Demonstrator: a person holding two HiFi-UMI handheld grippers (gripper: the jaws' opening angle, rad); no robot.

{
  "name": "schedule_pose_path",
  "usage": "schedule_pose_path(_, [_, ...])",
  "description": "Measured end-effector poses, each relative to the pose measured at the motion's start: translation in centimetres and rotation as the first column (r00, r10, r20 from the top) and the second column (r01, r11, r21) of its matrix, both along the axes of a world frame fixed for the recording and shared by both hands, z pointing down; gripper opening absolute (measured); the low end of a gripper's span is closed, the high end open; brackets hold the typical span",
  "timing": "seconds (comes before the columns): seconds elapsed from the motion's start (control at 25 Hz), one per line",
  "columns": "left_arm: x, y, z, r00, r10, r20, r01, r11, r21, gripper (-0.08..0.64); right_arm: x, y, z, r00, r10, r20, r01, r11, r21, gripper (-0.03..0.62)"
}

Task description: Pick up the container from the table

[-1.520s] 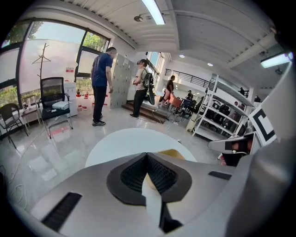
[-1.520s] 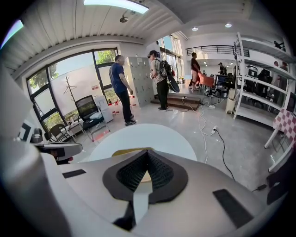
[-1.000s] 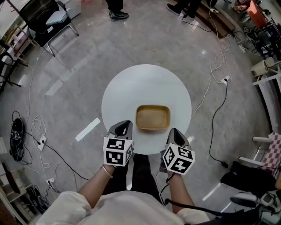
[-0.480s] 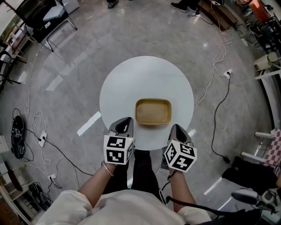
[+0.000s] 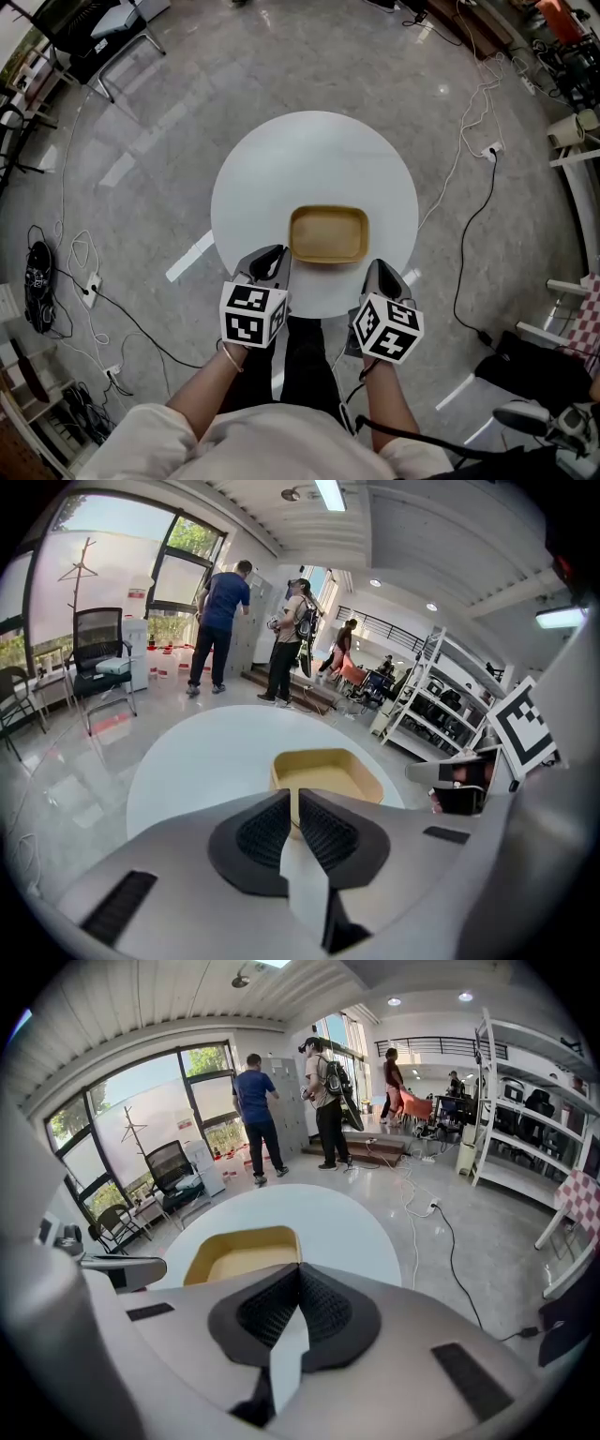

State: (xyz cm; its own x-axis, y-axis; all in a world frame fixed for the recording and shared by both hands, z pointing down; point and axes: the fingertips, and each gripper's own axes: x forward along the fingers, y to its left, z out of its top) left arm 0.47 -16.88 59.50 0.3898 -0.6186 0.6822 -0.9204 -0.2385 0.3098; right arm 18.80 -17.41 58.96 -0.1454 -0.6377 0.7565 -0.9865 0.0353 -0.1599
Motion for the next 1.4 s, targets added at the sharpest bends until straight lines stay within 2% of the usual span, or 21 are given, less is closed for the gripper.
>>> schedule_pose_path(0.24, [0.0,-0.3,0.6,1.000,-0.004,0.012,0.004,1.000,-0.011,0.022,0.6,0.1,0.5,1.000,0.005,-0.002,-0.005,1.000,-0.008,0.025])
schedule_pose_path(0.36, [0.2,-0.5,0.8,1.000,-0.008,0.010,0.008,1.000,-0.012,0.075,1.0,0.1,0.7,1.000,0.009,-0.005,-0.009,1.000,-0.013,0.025])
schedule_pose_path(0.76, [0.3,-1.1,1.8,1.000,-0.019,0.007,0.019,0.999,-0.040,0.138,1.7,-0.6,1.3,1.000,0.022,-0.008,-0.022,1.000,-0.019,0.025])
schedule_pose_path(1.4, [0.9,-2.2,4.0,0.998,-0.053,0.021,0.055,0.992,-0.110,0.141,3.3,-1.2,2.8,0.999,0.036,-0.001,-0.036,0.998,-0.047,0.025])
